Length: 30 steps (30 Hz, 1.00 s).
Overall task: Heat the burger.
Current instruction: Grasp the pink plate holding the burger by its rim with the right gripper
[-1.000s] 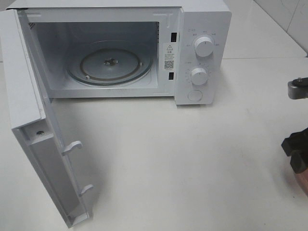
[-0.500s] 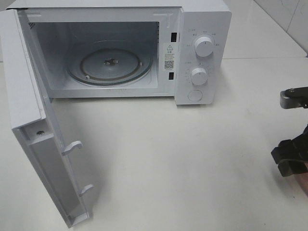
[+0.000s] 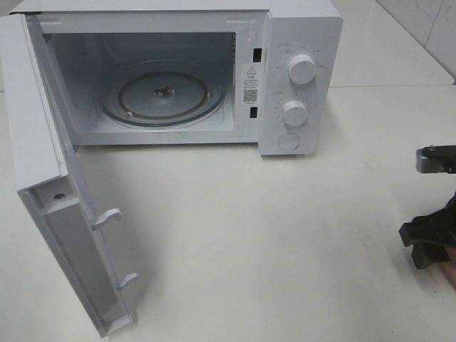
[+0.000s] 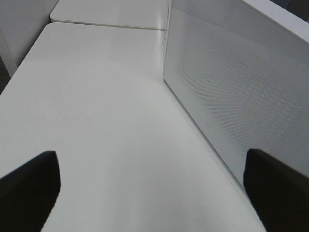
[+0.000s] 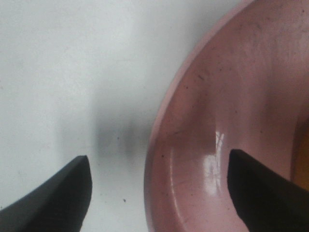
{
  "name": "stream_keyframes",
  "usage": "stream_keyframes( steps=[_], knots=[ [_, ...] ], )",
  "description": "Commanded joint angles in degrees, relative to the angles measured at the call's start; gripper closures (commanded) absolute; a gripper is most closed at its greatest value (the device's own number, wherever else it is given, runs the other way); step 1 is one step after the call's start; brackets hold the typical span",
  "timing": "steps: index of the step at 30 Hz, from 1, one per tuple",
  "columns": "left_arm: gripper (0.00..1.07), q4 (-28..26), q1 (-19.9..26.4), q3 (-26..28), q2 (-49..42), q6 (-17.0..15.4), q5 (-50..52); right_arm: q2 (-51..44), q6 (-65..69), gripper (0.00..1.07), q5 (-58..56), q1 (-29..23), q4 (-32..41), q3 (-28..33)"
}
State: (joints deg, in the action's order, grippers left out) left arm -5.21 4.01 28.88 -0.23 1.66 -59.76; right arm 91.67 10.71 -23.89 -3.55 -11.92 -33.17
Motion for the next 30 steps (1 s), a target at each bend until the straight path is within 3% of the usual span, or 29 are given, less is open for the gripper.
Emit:
stream_keyframes(
  steps=[1, 11, 16, 18, 20, 21, 22, 23, 25, 26, 28, 30],
  knots=[
    [0.09, -0.52, 0.11, -0.11, 0.0, -0.06, 0.4, 1.49, 1.72, 0.35, 1.78, 0.34, -1.49, -0.06],
    [0.09, -0.52, 0.11, -0.11, 0.0, -0.06, 0.4, 5.27, 3.44, 0.36, 3.04, 0.34, -1.6, -0.06],
    [0.09, -0.52, 0.11, -0.11, 0.0, -0.06, 0.4, 7.22, 4.18, 0.42, 3.09, 0.34, -1.6, -0.11],
    [0.09, -0.52, 0.11, -0.11, 0.0, -0.06, 0.4, 7.22, 4.64, 0.48, 3.09, 0.34, -1.6, -0.11],
    [0.09, -0.52, 0.11, -0.11, 0.0, -0.06, 0.4, 7.22, 5.21, 0.6, 3.09, 0.34, -1.6, -0.11],
    [0.09, -0.52, 0.11, -0.11, 0.0, -0.06, 0.4, 7.22, 5.21, 0.6, 3.09, 0.34, -1.6, -0.11],
    [0.09, -0.52, 0.11, -0.11, 0.0, -0.06, 0.4, 7.22, 5.21, 0.72, 3.04, 0.34, -1.6, -0.11],
    [0.09, -0.52, 0.11, -0.11, 0.0, -0.06, 0.4, 7.22, 5.21, 0.72, 3.04, 0.34, -1.6, -0.11],
    [0.09, -0.52, 0.11, -0.11, 0.0, -0.06, 0.4, 7.22, 5.21, 0.88, 2.86, 0.34, -1.6, -0.11],
    [0.09, -0.52, 0.11, -0.11, 0.0, -0.06, 0.4, 7.22, 5.21, 0.88, 2.86, 0.34, -1.6, -0.11],
    [0.09, -0.52, 0.11, -0.11, 0.0, -0.06, 0.4, 7.22, 5.21, 1.07, 2.52, 0.34, -1.55, -0.11],
    [0.09, -0.52, 0.11, -0.11, 0.0, -0.06, 0.4, 7.22, 5.21, 1.07, 2.35, 0.34, -1.49, -0.11]
  ],
)
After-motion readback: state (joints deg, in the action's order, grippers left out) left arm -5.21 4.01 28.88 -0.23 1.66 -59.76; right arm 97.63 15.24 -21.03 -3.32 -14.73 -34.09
